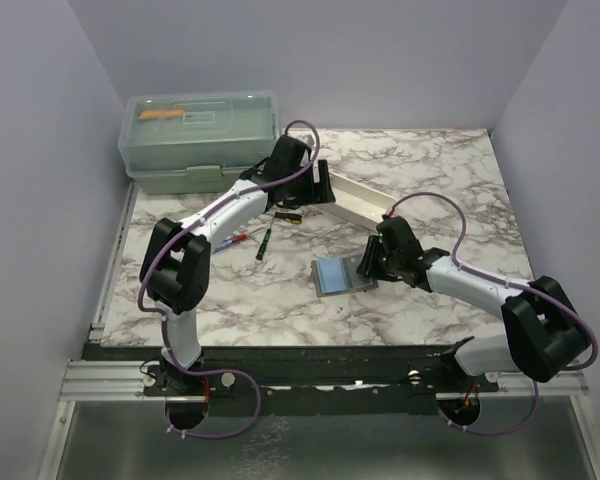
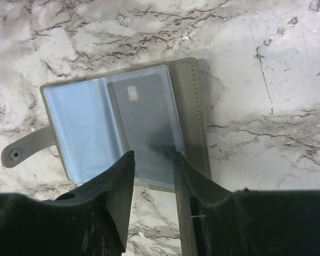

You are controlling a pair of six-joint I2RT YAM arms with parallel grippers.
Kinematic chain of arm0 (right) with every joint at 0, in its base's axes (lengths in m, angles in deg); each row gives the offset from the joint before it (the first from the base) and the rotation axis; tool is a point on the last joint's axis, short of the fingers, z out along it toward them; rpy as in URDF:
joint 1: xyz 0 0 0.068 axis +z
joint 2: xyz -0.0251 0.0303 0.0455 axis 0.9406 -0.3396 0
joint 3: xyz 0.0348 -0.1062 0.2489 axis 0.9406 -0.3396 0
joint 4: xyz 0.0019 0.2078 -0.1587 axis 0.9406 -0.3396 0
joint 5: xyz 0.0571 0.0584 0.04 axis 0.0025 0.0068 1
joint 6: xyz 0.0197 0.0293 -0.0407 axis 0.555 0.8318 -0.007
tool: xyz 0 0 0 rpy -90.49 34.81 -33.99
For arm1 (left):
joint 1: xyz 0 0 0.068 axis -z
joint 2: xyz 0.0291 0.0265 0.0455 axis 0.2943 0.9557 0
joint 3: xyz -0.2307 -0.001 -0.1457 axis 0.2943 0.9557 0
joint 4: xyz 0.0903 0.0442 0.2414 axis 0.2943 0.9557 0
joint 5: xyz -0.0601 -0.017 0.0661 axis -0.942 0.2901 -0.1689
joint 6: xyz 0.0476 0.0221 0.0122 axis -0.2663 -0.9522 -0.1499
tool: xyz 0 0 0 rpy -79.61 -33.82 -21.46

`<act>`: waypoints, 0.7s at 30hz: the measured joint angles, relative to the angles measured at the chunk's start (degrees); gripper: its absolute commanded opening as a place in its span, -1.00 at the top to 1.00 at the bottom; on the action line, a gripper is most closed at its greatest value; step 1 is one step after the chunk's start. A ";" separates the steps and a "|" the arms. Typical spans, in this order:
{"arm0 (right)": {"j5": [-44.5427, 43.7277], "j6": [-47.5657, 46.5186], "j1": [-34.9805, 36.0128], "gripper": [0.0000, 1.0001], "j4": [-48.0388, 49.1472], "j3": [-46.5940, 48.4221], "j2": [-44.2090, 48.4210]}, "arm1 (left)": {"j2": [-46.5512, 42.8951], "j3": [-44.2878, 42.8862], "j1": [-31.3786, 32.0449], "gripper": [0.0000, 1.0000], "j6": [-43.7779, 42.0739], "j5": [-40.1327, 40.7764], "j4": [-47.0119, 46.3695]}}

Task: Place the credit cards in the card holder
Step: Pick up the credit card from the storage box.

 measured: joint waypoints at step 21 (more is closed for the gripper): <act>4.46 -1.62 -0.02 0.19 -0.02 -0.33 3.48 | 35.78 -51.78 2.14 -0.63 -27.80 30.60 20.31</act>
